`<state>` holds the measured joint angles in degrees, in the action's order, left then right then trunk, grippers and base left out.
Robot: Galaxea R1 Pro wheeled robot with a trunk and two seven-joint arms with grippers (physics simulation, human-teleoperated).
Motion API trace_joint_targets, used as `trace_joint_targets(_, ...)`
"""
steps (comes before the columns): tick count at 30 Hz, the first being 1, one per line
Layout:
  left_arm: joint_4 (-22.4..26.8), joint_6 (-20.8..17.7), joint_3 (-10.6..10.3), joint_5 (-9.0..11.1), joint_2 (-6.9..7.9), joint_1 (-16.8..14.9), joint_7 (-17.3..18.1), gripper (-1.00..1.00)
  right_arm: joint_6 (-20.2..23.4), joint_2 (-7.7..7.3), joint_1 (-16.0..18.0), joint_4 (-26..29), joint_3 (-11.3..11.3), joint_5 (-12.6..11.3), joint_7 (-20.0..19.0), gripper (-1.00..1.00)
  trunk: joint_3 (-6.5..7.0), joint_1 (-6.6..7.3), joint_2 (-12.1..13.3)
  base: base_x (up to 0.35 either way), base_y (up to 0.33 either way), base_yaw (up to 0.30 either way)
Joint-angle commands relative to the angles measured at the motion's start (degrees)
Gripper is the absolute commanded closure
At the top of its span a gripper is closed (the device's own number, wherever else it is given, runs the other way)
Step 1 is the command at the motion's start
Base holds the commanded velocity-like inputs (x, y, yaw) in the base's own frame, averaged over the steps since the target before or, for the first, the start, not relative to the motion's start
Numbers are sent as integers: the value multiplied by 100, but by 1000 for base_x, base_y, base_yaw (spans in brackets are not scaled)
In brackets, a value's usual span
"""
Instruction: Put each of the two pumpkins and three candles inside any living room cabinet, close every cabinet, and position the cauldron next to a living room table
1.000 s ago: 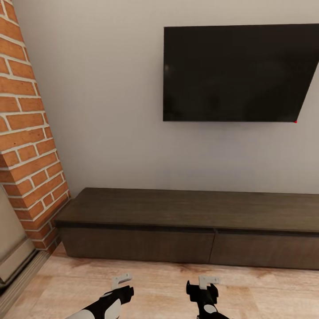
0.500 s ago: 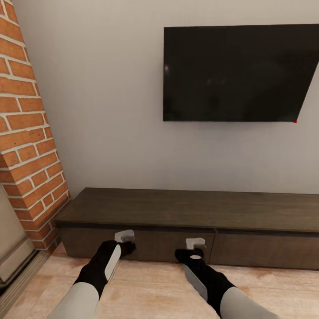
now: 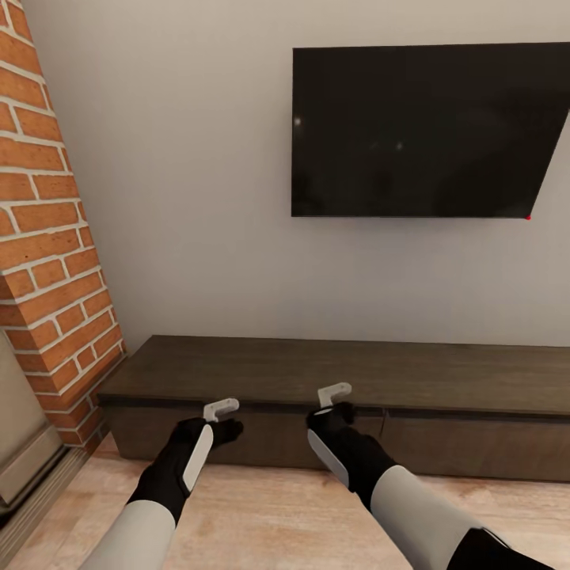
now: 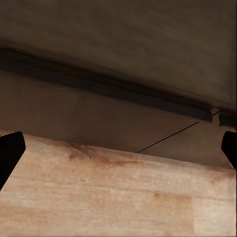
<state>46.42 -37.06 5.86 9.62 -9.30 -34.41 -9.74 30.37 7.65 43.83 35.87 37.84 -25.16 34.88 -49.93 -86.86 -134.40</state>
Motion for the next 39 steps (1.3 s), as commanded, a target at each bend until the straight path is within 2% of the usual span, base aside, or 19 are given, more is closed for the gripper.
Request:
trace_joint_targets(1, -30, -21, 13, 70, -4, -3, -38, -100, 21, 11, 8, -33, 37, -27, 64, -100, -6, 1, -3, 0, 0, 0)
trace_joint_targets(7, -235, -14, 12, 90, -4, 1, -30, -100, 23, 102, 11, -423, 70, 81, 111, -100, -6, 1, -3, 0, 0, 0)
trace_joint_targets(11, -294, -12, 3, 93, -9, -1, -27, -100, 28, 115, 11, -537, 273, 259, 128, -100, -6, 1, -3, 0, 0, 0)
trace_joint_targets(14, -388, -7, -3, 93, -10, -1, -33, -100, 29, 117, 11, -668, 657, 477, 161, -100, -6, 1, -3, 0, 0, 0)
trace_joint_targets(15, -414, -5, -4, 93, -10, -2, -35, -100, 25, 123, 11, -809, 969, 601, 229, -100, -6, 1, -3, 0, 0, 0)
trace_joint_targets(16, -421, -3, -4, 93, -10, -3, -35, -100, 25, 126, 11, -849, 1071, 636, 257, -100, -6, 1, -3, 0, 0, 0)
trace_joint_targets(17, -431, 0, -5, 93, -11, -2, -36, -100, 23, 136, 11, -908, 1266, 689, 313, -100, -6, 1, -3, 0, 0, 0)
trace_joint_targets(19, -443, 3, -5, 93, -11, -1, -35, -100, 22, 151, 11, -958, 1516, 735, 391, -100, -6, 1, -3, 0, 0, 0)
trace_joint_targets(22, -451, 4, -5, 93, -11, -2, -34, -100, 22, 159, 10, -987, 1741, 759, 486, -100, -6, 1, -3, 0, 0, 0)
trace_joint_targets(23, -453, 5, -8, 93, -11, -2, -32, -100, 22, 161, 5, -999, 1904, 768, 555, -100, -6, 1, -3, 0, 0, 0)
trace_joint_targets(25, -457, 5, -11, 93, -11, -3, -31, -100, 21, 163, 1, -1007, 2076, 774, 636, -100, -6, 1, -3, 0, 0, 0)
trace_joint_targets(26, -464, 7, -12, 93, -12, -2, -30, -100, 24, 164, -1, -1012, 2259, 778, 740, -100, -6, 1, -3, 0, 0, 0)
trace_joint_targets(28, -486, 10, -13, 93, -15, -1, -29, -100, 26, 167, -3, -1015, 2442, 780, 873, -100, -6, 1, -3, 0, 0, 0)
trace_joint_targets(29, -513, 11, -13, 93, -17, -2, -29, -100, 29, 170, -6, -1017, 2616, 778, 1031, -100, -6, 1, -3, 0, 0, 0)
trace_joint_targets(32, -543, 13, -18, 93, -18, -2, -28, -100, 35, 177, -20, -1022, 2880, 777, 1407, -100, -6, 1, -3, 0, 0, 0)
trace_joint_targets(34, -550, 14, -20, 93, -20, -1, -28, -100, 36, 177, -27, -1024, 2960, 778, 1640, -100, -6, 1, -3, 0, 0, 0)
trace_joint_targets(37, -559, 14, -22, 93, -26, -1, -17, -100, 35, 177, -68, -1028, 3069, 782, 2343, -100, -6, 1, -3, 0, 0, 0)
trace_joint_targets(39, -561, 14, -22, 93, -27, -2, 28, -100, 33, 176, -106, -1028, 3117, 783, 2612, -100, -6, 1, -3, 0, 0, 0)
